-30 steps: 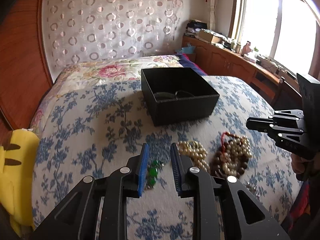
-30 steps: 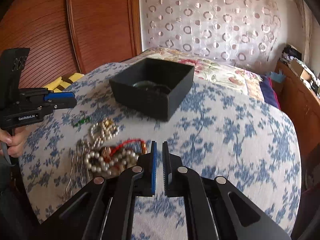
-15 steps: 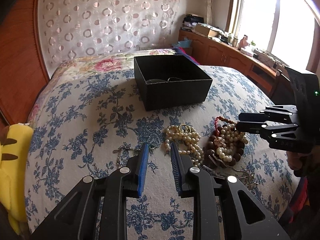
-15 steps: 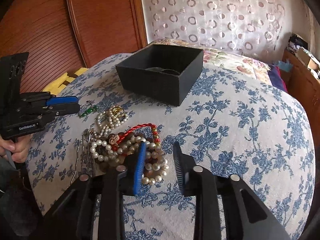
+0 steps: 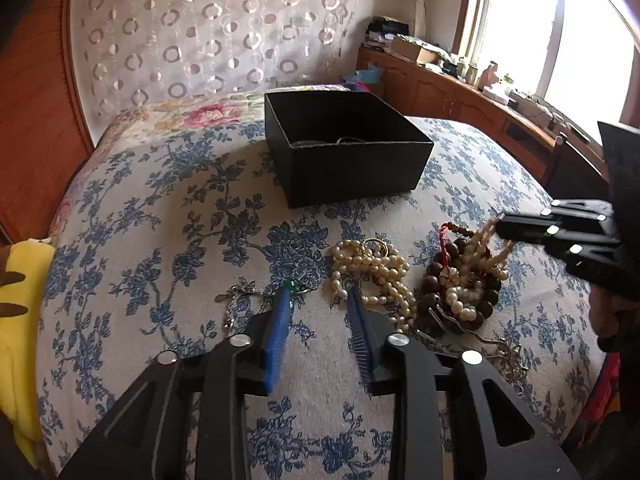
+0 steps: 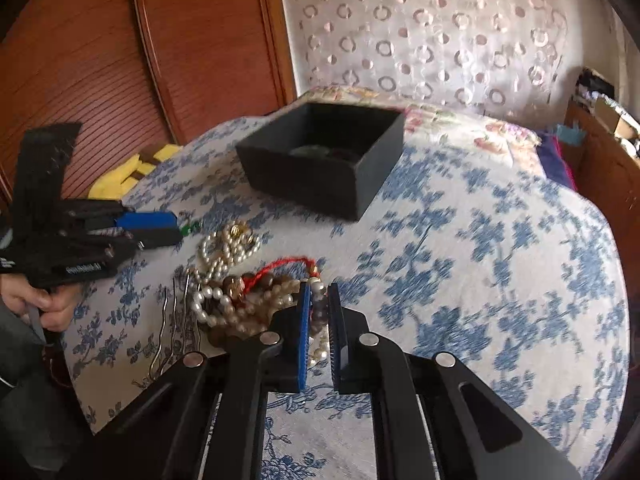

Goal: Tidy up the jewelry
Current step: 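Grasp a white pearl necklace with the left gripper while the right grasps a gold pearl strand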

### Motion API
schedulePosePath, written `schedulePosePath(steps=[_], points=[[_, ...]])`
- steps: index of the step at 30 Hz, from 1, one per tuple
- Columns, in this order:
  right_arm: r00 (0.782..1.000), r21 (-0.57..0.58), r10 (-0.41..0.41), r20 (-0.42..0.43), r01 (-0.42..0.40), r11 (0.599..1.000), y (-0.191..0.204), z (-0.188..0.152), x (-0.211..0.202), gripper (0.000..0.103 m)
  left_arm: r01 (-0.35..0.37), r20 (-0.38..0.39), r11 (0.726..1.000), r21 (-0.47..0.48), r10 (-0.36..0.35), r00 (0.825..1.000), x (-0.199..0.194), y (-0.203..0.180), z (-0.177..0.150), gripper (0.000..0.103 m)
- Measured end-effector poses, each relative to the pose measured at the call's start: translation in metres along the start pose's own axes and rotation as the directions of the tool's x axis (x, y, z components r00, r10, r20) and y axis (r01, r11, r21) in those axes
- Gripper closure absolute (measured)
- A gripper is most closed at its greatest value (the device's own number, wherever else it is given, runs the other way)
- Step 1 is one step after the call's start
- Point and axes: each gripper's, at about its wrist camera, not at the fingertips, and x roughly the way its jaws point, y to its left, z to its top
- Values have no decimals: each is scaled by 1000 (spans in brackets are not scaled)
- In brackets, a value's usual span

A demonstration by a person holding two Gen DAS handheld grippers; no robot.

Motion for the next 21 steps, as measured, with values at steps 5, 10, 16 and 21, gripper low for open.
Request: schedulePosePath(steps=[5, 10, 16, 21], points=[[998, -1, -25, 57, 25, 1000, -3, 7, -19, 94, 13, -19, 1000, 4, -13, 1000, 10, -2, 5, 74], [994, -18, -44, 96, 46, 999, -1, 14, -34, 94, 15, -35, 1000, 18, -14, 999, 20, -6, 9, 74], [990, -28, -56, 127, 60, 998, 2, 20, -45, 94, -26, -37, 997, 69, 29, 999, 25, -14, 14, 74], [986, -29, -57, 155, 62, 998, 3, 25, -53, 94, -78, -27, 991, 113, 81, 996, 27, -19, 15, 91]])
